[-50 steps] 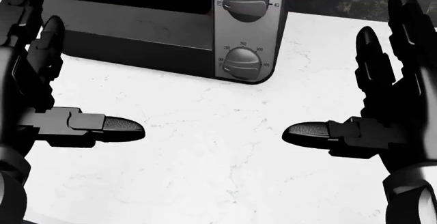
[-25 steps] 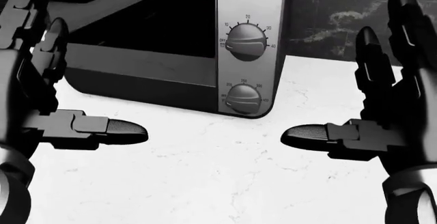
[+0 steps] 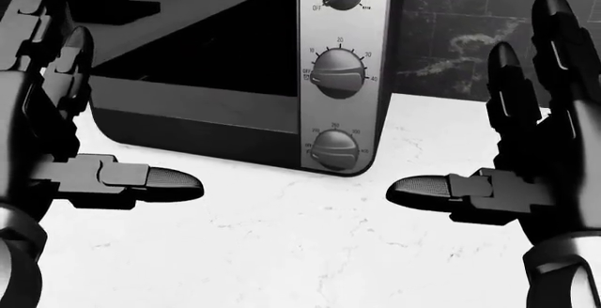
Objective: Open the toaster oven door.
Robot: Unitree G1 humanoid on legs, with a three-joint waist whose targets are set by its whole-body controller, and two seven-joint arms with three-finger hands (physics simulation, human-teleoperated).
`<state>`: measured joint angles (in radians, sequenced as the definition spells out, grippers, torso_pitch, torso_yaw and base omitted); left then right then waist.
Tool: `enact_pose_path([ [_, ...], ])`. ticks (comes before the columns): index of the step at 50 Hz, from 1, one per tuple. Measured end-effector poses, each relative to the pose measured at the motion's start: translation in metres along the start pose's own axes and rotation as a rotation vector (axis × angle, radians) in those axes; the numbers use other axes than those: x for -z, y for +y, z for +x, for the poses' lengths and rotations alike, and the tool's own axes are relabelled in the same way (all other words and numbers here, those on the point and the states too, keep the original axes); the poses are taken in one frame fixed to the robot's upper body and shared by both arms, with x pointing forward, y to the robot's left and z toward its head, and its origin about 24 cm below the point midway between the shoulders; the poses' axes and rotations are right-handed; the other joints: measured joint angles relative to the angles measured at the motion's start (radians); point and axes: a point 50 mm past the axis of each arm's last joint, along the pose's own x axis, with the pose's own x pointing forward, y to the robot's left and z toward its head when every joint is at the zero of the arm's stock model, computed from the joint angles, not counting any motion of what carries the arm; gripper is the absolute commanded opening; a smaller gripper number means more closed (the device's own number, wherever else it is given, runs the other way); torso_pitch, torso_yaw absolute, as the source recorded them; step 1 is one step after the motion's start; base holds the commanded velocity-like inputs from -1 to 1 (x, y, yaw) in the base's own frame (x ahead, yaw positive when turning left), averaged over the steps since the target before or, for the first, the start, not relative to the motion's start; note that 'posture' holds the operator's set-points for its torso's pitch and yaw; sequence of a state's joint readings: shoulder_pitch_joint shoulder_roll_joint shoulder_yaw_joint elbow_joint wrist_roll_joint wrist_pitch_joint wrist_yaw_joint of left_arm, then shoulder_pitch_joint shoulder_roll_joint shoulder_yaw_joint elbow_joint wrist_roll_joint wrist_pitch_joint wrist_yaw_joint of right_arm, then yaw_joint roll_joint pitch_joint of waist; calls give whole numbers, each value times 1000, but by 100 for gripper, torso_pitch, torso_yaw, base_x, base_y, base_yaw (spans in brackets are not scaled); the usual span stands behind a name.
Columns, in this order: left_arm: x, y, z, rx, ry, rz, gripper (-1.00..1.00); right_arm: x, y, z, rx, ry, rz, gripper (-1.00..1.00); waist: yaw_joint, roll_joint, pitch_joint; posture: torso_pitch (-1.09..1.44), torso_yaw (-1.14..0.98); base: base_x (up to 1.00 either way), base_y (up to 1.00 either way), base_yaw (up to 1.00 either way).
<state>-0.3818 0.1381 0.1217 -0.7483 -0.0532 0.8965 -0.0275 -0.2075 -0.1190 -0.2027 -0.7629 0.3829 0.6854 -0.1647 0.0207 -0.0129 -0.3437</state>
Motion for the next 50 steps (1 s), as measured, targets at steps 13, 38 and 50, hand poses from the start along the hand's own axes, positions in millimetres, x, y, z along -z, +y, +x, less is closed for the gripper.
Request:
enact_pose_path([
  [13,-2,-1,1,4,-6,2,100,0,0,0,-1,-1,-3,100,3,0,-49,-60,0,0,0,0],
  [38,11,9,106,7,140,330,100,3,1,-2,0,8,-5,100,9,-6,-72,-63,0,0,0,0],
  [50,19,1,148,23,117,668,100,6,1,-1,0,17,-4,100,-1,-18,-68,-63,0,0,0,0],
])
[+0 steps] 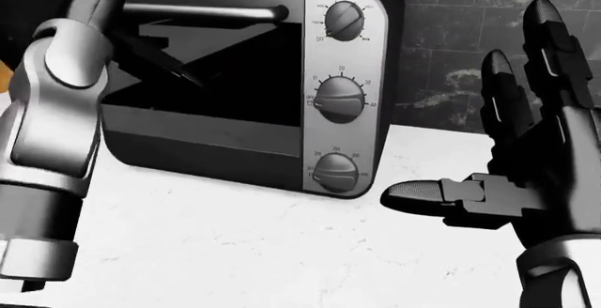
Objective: Open the toaster oven door.
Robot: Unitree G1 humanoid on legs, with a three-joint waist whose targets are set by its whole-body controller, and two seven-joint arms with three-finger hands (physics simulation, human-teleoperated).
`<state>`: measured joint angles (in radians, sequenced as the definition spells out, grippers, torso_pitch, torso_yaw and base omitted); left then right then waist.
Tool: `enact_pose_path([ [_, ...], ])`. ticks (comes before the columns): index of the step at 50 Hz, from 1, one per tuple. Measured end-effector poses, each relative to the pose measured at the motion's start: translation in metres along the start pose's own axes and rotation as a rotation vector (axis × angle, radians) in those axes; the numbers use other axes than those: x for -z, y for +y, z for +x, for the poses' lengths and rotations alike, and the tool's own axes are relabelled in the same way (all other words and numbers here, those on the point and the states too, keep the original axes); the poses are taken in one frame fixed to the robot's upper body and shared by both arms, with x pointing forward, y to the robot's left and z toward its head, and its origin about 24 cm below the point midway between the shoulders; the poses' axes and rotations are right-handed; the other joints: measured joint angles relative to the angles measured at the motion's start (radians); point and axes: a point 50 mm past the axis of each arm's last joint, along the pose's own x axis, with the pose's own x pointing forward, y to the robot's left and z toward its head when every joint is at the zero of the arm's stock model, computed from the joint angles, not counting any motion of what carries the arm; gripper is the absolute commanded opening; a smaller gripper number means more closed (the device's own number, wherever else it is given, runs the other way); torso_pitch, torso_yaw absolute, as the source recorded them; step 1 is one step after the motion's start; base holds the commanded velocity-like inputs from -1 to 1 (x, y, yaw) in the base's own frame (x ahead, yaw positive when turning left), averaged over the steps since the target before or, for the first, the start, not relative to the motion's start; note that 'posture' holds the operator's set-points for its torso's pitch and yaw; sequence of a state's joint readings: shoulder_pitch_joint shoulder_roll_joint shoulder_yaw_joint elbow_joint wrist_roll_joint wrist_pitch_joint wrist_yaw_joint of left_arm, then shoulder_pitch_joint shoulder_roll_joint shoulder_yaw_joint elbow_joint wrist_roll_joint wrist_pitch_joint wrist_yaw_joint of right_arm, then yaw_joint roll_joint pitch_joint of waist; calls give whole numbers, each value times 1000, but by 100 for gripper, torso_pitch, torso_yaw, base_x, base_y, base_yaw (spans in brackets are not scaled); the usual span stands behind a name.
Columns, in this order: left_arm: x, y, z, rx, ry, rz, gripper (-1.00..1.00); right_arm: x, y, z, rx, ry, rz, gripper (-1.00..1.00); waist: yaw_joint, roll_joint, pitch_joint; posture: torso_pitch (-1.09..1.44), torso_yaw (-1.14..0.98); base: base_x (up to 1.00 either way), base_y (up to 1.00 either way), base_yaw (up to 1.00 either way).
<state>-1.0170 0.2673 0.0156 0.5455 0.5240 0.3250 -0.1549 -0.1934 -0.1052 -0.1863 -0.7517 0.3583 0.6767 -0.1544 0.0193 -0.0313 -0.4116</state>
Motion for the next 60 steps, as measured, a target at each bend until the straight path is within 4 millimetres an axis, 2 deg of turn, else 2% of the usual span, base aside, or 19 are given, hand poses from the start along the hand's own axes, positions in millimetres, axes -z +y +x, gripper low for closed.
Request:
enact_pose_path([
  [9,-12,-8,16,-24,-74,293,100,1,0,0,-1,1,-1,100,-12,-3,-4,-63,0,0,0,0],
  [16,1,-35,20,49,-101,442,100,-1,-2,0,4,-7,0,100,-18,-5,-9,-63,0,0,0,0],
  [20,3,-47,19,83,-132,475,100,1,-3,0,5,-1,2,100,-24,-8,-5,-63,0,0,0,0],
  [29,-3,-57,16,90,-223,559,100,3,-1,0,1,0,5,100,-30,-6,-11,-63,0,0,0,0],
  [39,14,-76,13,172,-179,710,100,3,-2,0,2,-6,5,100,-34,-4,-13,-63,0,0,0,0],
  [51,22,-78,13,181,-144,800,100,5,-1,1,1,0,3,100,-36,-7,-12,-63,0,0,0,0],
  [60,19,-78,16,216,-107,761,100,6,-1,1,1,3,4,100,-35,-9,-13,-63,0,0,0,0],
])
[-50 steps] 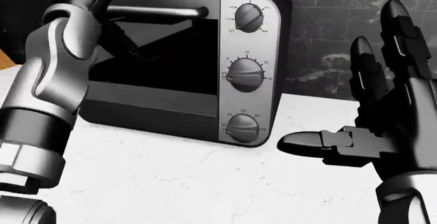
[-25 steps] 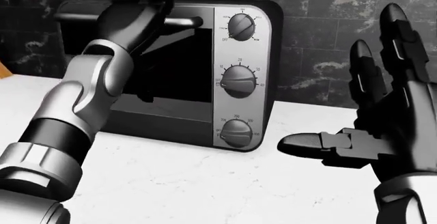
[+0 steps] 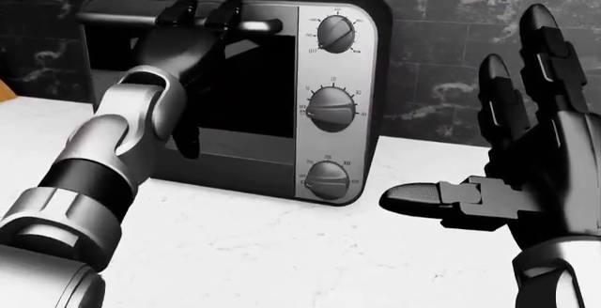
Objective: Open the toaster oven door.
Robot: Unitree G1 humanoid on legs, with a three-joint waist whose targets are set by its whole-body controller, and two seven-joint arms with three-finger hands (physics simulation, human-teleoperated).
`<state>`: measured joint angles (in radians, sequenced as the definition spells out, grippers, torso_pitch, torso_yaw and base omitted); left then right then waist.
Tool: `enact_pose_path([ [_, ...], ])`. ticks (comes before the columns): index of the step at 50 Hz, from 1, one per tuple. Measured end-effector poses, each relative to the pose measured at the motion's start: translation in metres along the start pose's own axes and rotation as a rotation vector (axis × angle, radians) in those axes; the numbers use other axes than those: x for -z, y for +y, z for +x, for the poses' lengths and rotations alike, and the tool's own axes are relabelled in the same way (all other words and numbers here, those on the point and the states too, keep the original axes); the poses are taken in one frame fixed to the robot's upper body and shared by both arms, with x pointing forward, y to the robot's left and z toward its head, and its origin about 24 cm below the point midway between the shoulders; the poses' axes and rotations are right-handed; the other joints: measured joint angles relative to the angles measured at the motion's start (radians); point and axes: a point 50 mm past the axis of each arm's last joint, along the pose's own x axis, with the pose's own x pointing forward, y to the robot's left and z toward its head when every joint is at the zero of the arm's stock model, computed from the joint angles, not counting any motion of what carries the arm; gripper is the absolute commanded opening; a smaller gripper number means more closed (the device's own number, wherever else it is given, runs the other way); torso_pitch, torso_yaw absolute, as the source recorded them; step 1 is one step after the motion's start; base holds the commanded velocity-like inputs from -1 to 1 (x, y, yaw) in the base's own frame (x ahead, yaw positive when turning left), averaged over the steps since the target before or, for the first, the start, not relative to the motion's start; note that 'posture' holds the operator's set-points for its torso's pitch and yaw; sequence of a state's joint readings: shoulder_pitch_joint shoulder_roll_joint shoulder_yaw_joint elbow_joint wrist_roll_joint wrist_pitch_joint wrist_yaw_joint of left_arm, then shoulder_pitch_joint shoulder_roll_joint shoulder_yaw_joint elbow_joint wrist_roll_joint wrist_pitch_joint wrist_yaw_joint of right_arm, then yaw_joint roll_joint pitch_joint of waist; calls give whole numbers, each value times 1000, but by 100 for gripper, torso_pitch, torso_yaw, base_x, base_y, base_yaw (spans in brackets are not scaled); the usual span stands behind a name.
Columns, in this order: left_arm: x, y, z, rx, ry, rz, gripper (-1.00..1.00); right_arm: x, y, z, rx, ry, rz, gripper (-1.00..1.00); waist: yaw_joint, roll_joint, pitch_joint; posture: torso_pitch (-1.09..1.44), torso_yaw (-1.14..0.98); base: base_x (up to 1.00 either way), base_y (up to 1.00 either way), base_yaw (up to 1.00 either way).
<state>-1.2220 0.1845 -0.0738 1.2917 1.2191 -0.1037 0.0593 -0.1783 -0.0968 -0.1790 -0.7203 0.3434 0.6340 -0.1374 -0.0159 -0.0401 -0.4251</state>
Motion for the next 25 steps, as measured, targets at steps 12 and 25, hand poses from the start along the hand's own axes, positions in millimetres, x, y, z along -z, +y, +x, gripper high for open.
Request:
enact_pose_path([
  [12,-5,3,2,44,17,-38,91,6,-1,0,3,14,5,100,-1,1,-3,-63,0,0,0,0],
  [25,-6,24,4,-46,30,-26,26,6,-1,0,7,8,6,100,-1,2,-17,-63,0,0,0,0],
])
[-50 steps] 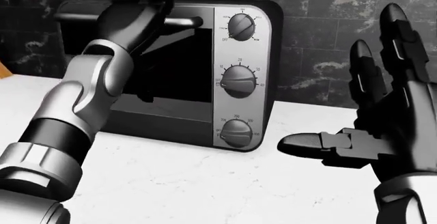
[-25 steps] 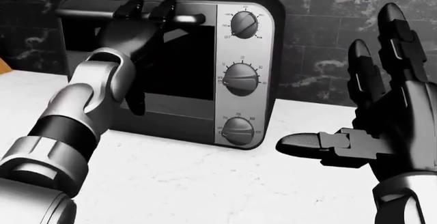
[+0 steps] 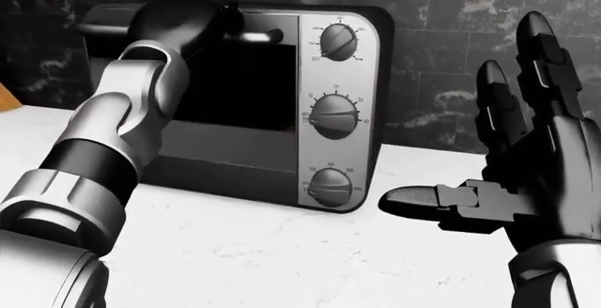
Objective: Open the toaster oven door.
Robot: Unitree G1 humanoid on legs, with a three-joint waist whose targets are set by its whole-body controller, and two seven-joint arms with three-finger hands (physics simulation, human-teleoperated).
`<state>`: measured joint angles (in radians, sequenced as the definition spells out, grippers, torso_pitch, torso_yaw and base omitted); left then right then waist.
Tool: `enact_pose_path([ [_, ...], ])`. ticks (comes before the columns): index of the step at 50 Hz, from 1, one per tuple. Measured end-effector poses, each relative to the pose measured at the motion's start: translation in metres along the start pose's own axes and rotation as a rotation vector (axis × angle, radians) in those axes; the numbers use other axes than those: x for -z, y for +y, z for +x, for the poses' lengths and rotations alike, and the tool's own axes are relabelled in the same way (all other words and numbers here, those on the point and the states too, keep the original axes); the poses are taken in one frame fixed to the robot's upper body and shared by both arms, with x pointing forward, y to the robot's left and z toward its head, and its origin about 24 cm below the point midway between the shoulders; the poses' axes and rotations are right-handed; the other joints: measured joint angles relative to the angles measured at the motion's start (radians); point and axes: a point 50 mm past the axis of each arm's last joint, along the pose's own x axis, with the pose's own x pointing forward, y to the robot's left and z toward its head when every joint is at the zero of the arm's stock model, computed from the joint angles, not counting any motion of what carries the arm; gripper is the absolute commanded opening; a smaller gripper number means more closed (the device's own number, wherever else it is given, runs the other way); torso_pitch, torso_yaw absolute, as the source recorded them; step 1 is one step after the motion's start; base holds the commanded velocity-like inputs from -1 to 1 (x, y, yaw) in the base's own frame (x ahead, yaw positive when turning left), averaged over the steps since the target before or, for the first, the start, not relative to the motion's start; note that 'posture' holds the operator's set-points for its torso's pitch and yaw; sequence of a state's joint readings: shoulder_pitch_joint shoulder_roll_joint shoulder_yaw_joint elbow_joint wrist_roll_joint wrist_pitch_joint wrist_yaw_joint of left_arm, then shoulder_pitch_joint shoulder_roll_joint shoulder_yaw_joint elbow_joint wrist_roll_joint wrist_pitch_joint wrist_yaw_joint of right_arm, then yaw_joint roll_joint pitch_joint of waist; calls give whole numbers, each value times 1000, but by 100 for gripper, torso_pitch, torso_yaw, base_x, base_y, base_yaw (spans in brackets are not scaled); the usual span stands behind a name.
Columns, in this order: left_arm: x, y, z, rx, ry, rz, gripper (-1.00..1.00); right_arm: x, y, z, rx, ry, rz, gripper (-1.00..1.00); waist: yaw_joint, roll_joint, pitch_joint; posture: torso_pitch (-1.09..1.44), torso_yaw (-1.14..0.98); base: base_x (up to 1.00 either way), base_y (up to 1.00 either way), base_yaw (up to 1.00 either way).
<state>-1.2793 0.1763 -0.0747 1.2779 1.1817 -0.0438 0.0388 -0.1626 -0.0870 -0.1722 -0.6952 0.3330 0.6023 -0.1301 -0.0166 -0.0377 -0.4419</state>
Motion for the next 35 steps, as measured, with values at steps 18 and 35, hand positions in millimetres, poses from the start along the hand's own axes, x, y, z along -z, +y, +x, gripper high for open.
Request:
enact_pose_path([
  [18,4,-7,-3,-39,4,10,13,-3,0,-1,-1,-9,4,100,0,4,-6,-63,0,0,0,0],
  [35,8,-12,-9,-69,44,33,15,-3,0,-2,3,-8,4,100,-2,7,-4,-63,0,0,0,0],
])
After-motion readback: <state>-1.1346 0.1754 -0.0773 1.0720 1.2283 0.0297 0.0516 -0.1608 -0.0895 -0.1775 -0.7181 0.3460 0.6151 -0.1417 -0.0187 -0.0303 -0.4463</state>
